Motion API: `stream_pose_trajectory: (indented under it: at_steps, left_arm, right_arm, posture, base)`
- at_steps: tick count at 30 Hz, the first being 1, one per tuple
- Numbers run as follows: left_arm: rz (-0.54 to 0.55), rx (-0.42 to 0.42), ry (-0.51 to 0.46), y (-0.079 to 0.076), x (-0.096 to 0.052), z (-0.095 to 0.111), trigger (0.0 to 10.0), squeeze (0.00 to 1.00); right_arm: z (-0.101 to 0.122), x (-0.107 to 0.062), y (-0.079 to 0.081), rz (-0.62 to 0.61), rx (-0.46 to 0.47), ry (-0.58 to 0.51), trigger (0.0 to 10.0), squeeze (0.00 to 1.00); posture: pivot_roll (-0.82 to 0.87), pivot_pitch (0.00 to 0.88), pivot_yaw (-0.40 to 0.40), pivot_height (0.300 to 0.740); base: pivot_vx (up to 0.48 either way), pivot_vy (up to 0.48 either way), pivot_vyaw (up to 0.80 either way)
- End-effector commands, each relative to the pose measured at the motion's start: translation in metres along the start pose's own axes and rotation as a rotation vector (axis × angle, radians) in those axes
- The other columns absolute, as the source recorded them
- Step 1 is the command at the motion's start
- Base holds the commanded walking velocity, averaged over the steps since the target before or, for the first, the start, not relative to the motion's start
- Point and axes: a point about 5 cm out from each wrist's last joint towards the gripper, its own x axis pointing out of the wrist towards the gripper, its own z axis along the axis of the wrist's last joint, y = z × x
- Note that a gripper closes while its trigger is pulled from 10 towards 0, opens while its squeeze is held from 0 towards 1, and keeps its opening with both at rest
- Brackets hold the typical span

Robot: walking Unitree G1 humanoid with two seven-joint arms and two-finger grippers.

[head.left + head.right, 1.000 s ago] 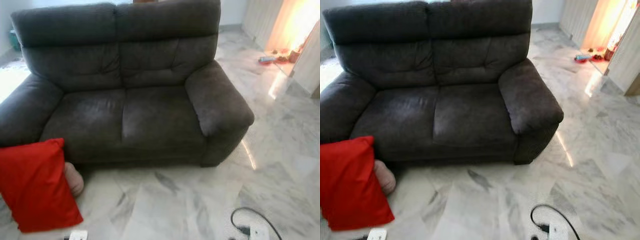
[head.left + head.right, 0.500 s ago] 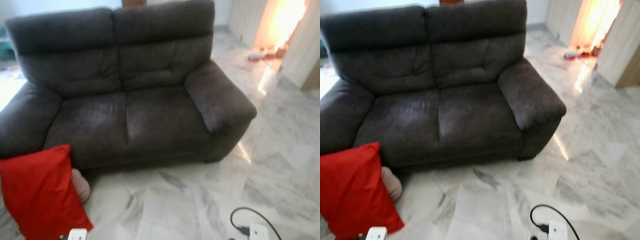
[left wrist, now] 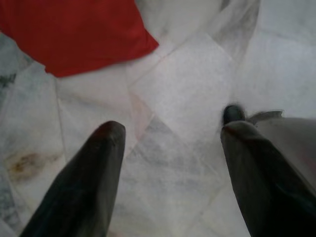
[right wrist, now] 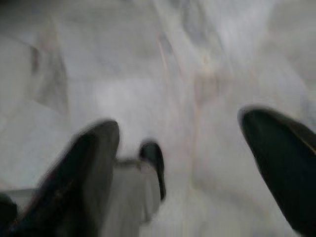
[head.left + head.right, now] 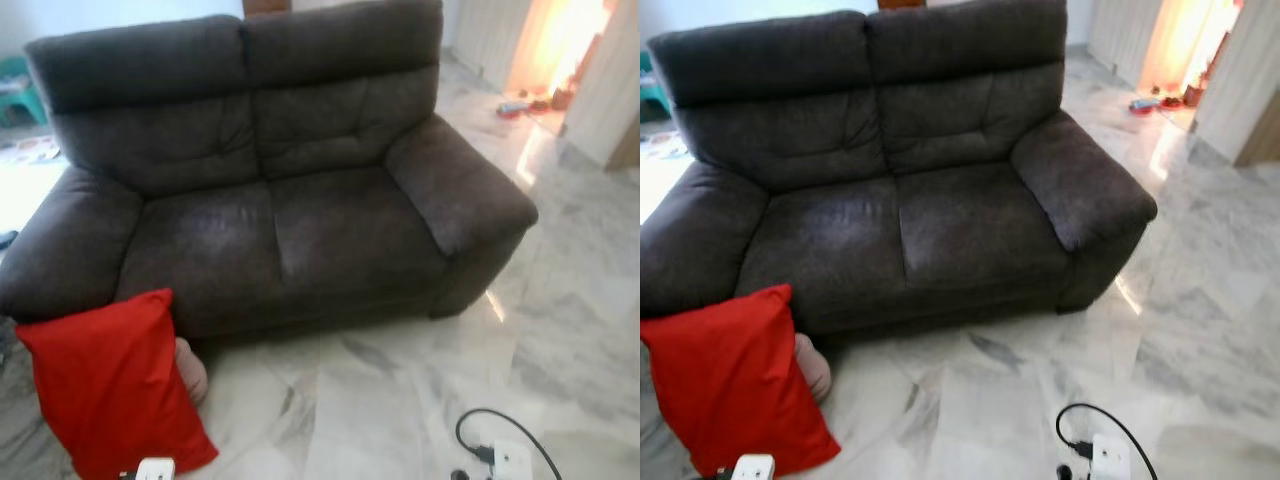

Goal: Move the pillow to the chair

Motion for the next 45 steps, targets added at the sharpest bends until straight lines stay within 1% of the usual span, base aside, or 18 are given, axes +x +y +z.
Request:
stream_pose_trajectory:
  at_steps: [1, 10, 14, 23, 28, 32, 34, 36, 45]
  left_arm:
    - [0.019, 0.005, 0.01, 0.009, -0.001, 0.0, 10.0, 0.0]
    - [0.018, 0.005, 0.009, 0.009, -0.001, 0.0, 10.0, 0.0]
    - [0.018, 0.003, 0.009, 0.009, -0.001, 0.0, 10.0, 0.0]
    - [0.018, 0.004, 0.008, 0.009, -0.001, 0.0, 10.0, 0.0]
    - [0.017, 0.007, 0.006, 0.008, -0.001, 0.0, 10.0, 0.0]
    - [0.019, 0.0, 0.004, 0.007, -0.001, 0.0, 10.0, 0.0]
    - [0.021, -0.004, 0.003, 0.007, -0.001, 0.0, 10.0, 0.0]
    - [0.022, -0.006, 0.003, 0.007, -0.001, 0.0, 10.0, 0.0]
    - [0.02, -0.005, 0.001, 0.007, -0.001, 0.001, 10.0, 0.0]
  right_arm:
    - [0.004, 0.002, 0.01, 0.023, -0.003, -0.008, 10.0, 0.0]
    - [0.004, 0.002, 0.01, 0.024, -0.003, -0.009, 10.0, 0.0]
    - [0.0, 0.001, 0.012, 0.032, -0.007, -0.002, 10.0, 0.0]
    - [0.001, 0.002, 0.017, 0.041, -0.016, -0.002, 10.0, 0.0]
    - [0.004, 0.003, 0.022, 0.053, -0.03, -0.009, 10.0, 0.0]
    - [0.005, 0.003, 0.022, 0.058, -0.051, -0.012, 10.0, 0.0]
    - [0.003, 0.001, 0.012, 0.051, -0.055, -0.015, 10.0, 0.0]
    - [0.002, 0.001, 0.01, 0.049, -0.055, -0.015, 10.0, 0.0]
    - [0.001, 0.001, 0.01, 0.052, -0.052, -0.015, 10.0, 0.0]
  posture:
    - [-0.05, 0.0, 0.07, 0.74]
    - [-0.05, 0.0, 0.07, 0.74]
    - [-0.05, 0.0, 0.07, 0.74]
    - [-0.05, 0.0, 0.067, 0.74]
    - [-0.05, 0.0, 0.057, 0.74]
    - [-0.05, 0.0, 0.052, 0.74]
    - [-0.05, 0.0, 0.05, 0.74]
    - [-0.05, 0.0, 0.05, 0.74]
    - [-0.05, 0.0, 0.05, 0.74]
  base:
    - [0.0, 0.349, 0.0]
    - [0.0, 0.349, 0.0]
    - [0.0, 0.346, 0.0]
    - [0.0, 0.322, 0.0]
    - [0.0, 0.0, 0.0]
    - [0.0, 0.0, 0.0]
    - [0.0, 0.0, 0.74]
    - [0.0, 0.0, 0.8]
    - [0.0, 0.0, 0.8]
